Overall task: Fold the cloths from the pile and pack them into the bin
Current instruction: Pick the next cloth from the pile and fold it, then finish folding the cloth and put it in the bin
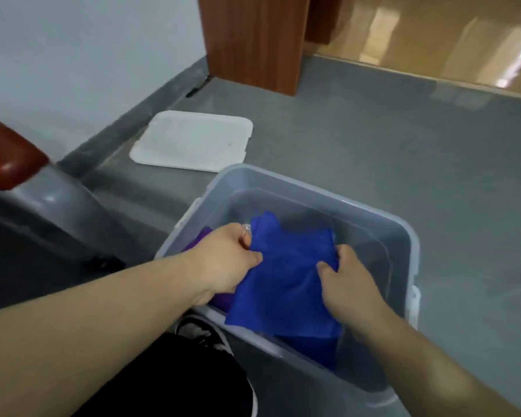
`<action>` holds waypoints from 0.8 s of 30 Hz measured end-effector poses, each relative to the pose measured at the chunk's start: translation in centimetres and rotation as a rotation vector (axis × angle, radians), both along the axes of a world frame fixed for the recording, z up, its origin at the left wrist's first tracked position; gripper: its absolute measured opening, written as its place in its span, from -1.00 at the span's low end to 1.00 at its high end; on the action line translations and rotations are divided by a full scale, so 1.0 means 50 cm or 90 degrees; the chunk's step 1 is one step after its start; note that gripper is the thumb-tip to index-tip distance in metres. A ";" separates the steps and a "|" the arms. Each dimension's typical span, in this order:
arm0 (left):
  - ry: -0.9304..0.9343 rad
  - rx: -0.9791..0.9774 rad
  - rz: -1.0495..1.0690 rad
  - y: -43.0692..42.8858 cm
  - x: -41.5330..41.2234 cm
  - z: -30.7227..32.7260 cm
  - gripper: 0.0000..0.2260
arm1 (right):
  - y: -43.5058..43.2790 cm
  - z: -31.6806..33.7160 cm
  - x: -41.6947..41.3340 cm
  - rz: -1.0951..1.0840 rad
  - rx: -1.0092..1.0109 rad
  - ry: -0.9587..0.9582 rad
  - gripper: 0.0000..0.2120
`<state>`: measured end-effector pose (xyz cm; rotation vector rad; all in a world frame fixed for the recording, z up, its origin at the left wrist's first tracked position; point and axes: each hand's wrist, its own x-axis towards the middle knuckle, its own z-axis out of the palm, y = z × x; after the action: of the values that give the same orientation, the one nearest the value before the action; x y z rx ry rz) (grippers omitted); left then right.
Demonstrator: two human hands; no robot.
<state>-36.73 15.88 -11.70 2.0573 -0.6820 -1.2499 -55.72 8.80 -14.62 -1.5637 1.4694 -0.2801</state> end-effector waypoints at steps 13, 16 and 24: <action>-0.212 0.173 -0.265 -0.055 -0.042 -0.113 -0.70 | -0.033 -0.134 -0.115 0.076 0.176 0.277 -0.34; -0.276 0.182 -0.319 -0.031 -0.011 -0.061 -0.51 | -0.030 -0.104 -0.077 0.187 0.092 0.245 -0.24; -0.434 0.011 -0.135 0.208 0.118 0.131 -0.58 | 0.063 0.061 0.167 0.437 -0.145 0.009 -0.42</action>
<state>-30.81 26.26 -5.13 2.4822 -1.2172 -0.6281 -47.35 11.96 -11.57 -2.1500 0.8523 -0.0292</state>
